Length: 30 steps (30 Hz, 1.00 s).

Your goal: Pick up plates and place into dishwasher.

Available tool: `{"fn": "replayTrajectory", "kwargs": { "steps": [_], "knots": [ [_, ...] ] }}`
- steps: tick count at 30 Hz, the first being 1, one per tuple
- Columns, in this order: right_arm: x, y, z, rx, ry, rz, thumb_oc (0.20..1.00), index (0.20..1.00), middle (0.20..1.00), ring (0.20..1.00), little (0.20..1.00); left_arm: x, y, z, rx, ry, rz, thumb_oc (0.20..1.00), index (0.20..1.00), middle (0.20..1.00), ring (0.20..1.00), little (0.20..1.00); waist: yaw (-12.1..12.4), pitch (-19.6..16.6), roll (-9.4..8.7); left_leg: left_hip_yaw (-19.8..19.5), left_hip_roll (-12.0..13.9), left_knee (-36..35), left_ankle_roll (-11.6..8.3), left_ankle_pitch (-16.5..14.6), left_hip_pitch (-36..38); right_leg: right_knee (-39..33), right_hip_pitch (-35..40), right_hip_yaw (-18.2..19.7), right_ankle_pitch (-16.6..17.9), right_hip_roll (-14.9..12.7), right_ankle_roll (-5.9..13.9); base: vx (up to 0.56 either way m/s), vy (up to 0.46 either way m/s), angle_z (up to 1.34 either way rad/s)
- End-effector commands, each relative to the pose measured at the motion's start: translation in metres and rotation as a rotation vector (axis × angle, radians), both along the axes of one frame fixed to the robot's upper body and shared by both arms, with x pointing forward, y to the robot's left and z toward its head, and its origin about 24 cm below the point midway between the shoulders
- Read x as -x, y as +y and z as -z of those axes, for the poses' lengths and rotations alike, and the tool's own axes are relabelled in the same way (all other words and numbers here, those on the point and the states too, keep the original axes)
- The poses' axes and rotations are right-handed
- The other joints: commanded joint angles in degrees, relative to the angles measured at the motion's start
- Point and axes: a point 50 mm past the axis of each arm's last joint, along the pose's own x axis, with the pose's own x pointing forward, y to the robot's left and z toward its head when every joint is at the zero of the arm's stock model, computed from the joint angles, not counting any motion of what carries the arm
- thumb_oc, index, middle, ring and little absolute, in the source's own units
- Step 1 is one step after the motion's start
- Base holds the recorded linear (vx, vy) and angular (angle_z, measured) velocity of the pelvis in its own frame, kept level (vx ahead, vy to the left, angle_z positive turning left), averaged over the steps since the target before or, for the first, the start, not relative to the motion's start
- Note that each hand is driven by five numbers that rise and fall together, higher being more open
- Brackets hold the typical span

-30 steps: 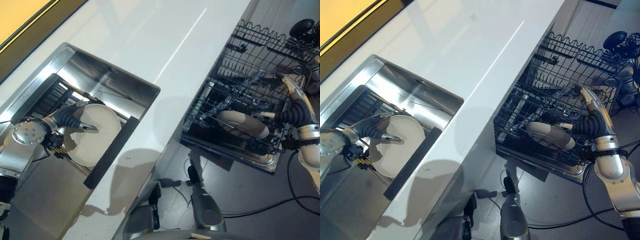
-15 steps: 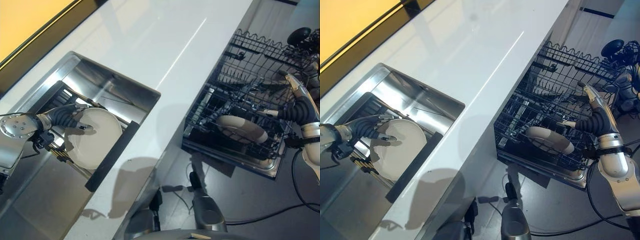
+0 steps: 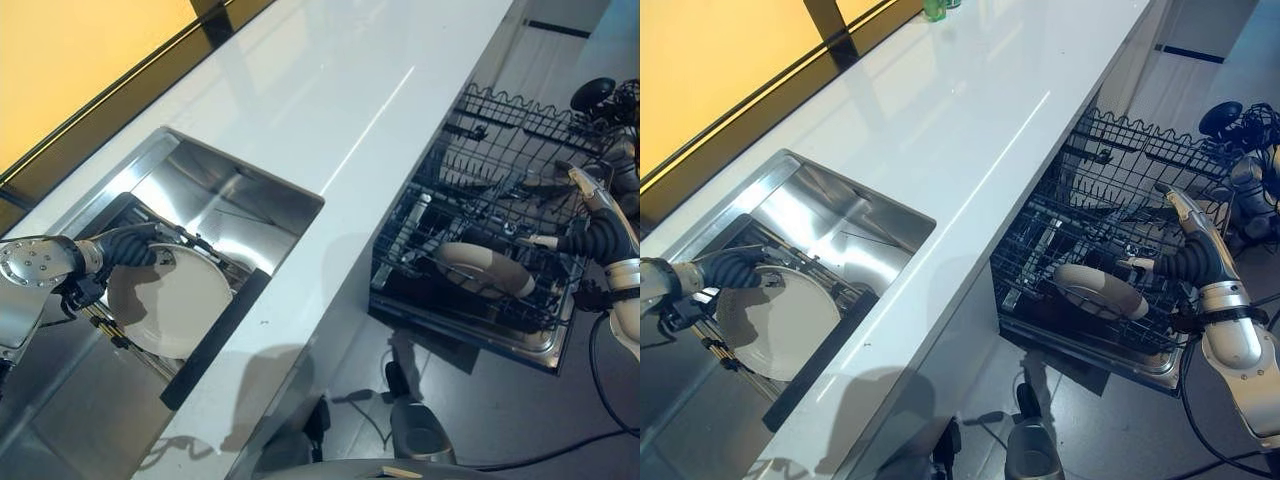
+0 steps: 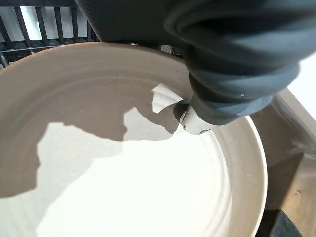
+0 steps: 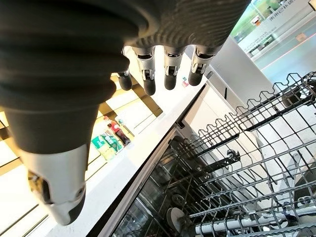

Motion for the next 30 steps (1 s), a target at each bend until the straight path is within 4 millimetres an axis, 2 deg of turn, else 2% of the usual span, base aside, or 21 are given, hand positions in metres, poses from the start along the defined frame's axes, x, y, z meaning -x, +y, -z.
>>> {"fn": "replayTrajectory", "kwargs": {
  "steps": [1, 9, 12, 15, 20, 27, 30],
  "knots": [
    [0.005, 0.005, -0.022, 0.007, -0.103, -0.036, 1.000, 1.000, 1.000, 1.000, 1.000, 0.050, -0.040, 0.071, 0.154, 0.429, 0.272, 0.200, 0.200, 0.200, 0.200, 0.200, 1.4, -3.3, -3.07, 1.1, -4.7, 7.4, 5.26, -3.5, -5.6, 6.1, 1.3, -4.5, -6.4, -4.3, 5.80, 0.00, 0.000, 0.00],
    [0.009, 0.004, -0.017, -0.004, -0.086, -0.032, 1.000, 1.000, 1.000, 1.000, 1.000, 0.053, -0.039, 0.067, 0.151, 0.409, 0.284, 0.200, 0.200, 0.200, 0.200, 0.200, 2.1, -4.7, -3.40, 0.8, -4.6, 6.9, 5.21, -3.5, -4.7, 5.7, 2.4, -5.2, -6.7, -4.2, 5.85, 0.02, -0.007, 0.02],
    [0.010, 0.004, -0.017, -0.006, -0.086, -0.026, 1.000, 1.000, 1.000, 1.000, 1.000, 0.051, -0.040, 0.062, 0.153, 0.336, 0.273, 0.200, 0.200, 0.200, 0.200, 0.200, 2.4, -5.1, -3.47, 0.5, -4.5, 6.5, 5.13, -3.3, -4.3, 5.6, 2.8, -5.4, -6.7, -4.2, 5.83, 0.00, 0.000, 0.00],
    [0.012, 0.003, -0.016, -0.014, -0.084, -0.021, 1.000, 1.000, 1.000, 1.000, 1.000, 0.044, -0.037, 0.051, 0.141, 0.184, 0.209, 0.200, 0.200, 0.200, 0.200, 0.200, 2.9, -5.7, -3.65, 0.1, -4.4, 5.7, 5.04, -3.1, -3.8, 5.2, 3.4, -5.8, -6.9, -4.2, 5.81, 0.00, 0.000, 0.00],
    [0.017, -0.001, -0.017, -0.029, -0.093, -0.004, 1.000, 1.000, 1.000, 1.000, 1.000, 0.034, -0.031, 0.021, 0.150, -0.148, 0.120, 0.200, 0.200, 0.200, 0.200, 0.200, 4.2, -6.9, -4.28, -1.0, -4.3, 4.6, 4.80, -2.8, -3.3, 4.3, 4.4, -6.4, -7.1, -4.1, 5.44, -0.01, -0.009, 0.06],
    [0.023, -0.005, -0.017, -0.044, -0.113, 0.020, 1.000, 1.000, 1.000, 1.000, 1.000, 0.037, -0.028, -0.019, 0.067, -0.559, 0.102, 0.200, 0.200, 0.200, 0.200, 0.200, 5.6, -9.0, -5.07, -2.3, -4.0, 2.6, 4.38, -2.4, -2.3, 3.2, 5.5, -7.4, -7.5, -3.8, 4.79, -0.03, -0.013, 0.06],
    [0.025, -0.004, -0.015, -0.053, -0.124, 0.023, 1.000, 1.000, 1.000, 1.000, 1.000, 0.042, -0.029, -0.030, 0.066, -0.695, 0.088, 0.200, 0.200, 0.200, 0.200, 0.200, 6.0, -9.8, -5.39, -2.6, -3.8, 1.7, 4.20, -2.2, -1.8, 3.1, 5.7, -7.8, -7.9, -3.6, 4.50, -0.05, -0.015, 0.06]
  ]
}}
